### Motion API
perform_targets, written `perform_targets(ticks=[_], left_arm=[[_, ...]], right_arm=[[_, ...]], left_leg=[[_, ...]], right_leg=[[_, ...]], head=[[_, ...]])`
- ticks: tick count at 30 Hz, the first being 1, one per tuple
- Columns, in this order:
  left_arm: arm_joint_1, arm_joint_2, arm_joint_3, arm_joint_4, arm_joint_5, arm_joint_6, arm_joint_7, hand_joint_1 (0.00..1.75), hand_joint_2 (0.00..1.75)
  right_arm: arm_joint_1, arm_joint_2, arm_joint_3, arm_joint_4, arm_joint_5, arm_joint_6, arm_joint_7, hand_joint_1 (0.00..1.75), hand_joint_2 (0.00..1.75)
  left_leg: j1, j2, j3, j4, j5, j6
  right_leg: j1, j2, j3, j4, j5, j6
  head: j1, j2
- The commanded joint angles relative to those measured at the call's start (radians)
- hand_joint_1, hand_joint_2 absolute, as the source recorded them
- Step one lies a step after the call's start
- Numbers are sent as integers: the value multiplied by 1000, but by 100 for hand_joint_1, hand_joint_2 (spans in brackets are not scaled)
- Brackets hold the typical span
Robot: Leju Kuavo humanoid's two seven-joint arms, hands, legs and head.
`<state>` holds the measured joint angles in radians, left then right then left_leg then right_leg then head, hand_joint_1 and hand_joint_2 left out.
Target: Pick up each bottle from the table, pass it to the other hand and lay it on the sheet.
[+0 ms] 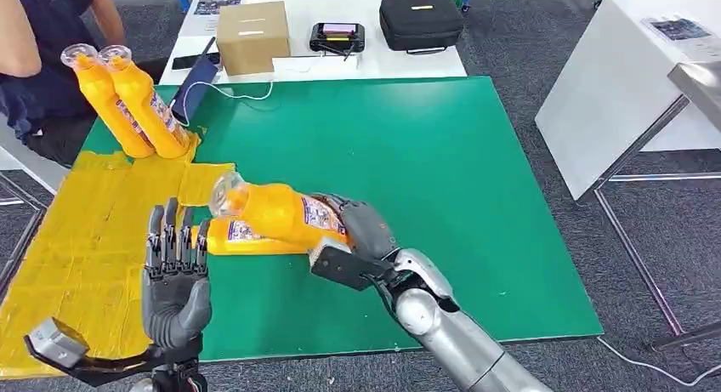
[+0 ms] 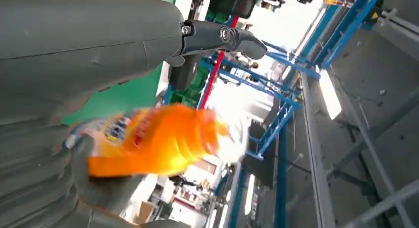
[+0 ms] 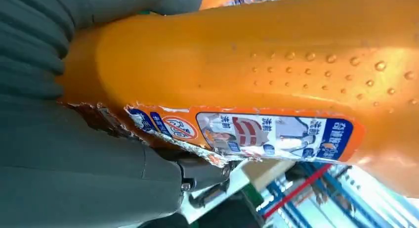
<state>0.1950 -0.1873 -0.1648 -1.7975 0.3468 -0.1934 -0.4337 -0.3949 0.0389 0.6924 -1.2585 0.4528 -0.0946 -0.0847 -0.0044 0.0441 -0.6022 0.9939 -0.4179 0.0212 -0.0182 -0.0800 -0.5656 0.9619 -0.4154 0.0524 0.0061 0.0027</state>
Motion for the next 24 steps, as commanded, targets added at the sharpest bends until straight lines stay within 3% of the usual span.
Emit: perform_targets(ticks=[1, 11, 15, 24], left_arm=[[-11, 51, -48, 62, 2, -17, 13, 0, 175], [1, 44, 2, 67, -37, 32, 13, 0, 175], [-4, 37, 35, 77, -71, 66, 8, 0, 175], [-20, 38, 27, 96, -80, 90, 14, 0, 175]], right_arm=[[-55, 0, 83, 109, 14, 15, 0, 175, 175], [-37, -27, 200, 2, 118, 64, 24, 175, 175], [-33, -51, 285, -60, 118, 107, 28, 175, 175], [-45, -56, 333, -62, 95, 131, 19, 175, 175]], left_leg=[[1, -1, 3, -1, -1, -1], [2, -1, 4, 0, -2, -2], [1, -1, 3, -1, -2, -1], [1, -2, 3, 0, -1, -1]], right_leg=[[0, 6, 3, -1, 0, -2], [0, 10, 4, 0, -2, -3], [0, 7, 2, -1, -1, -2], [0, 6, 2, -1, -1, -2]], head=[[0, 0], [0, 0], [0, 0], [0, 0]])
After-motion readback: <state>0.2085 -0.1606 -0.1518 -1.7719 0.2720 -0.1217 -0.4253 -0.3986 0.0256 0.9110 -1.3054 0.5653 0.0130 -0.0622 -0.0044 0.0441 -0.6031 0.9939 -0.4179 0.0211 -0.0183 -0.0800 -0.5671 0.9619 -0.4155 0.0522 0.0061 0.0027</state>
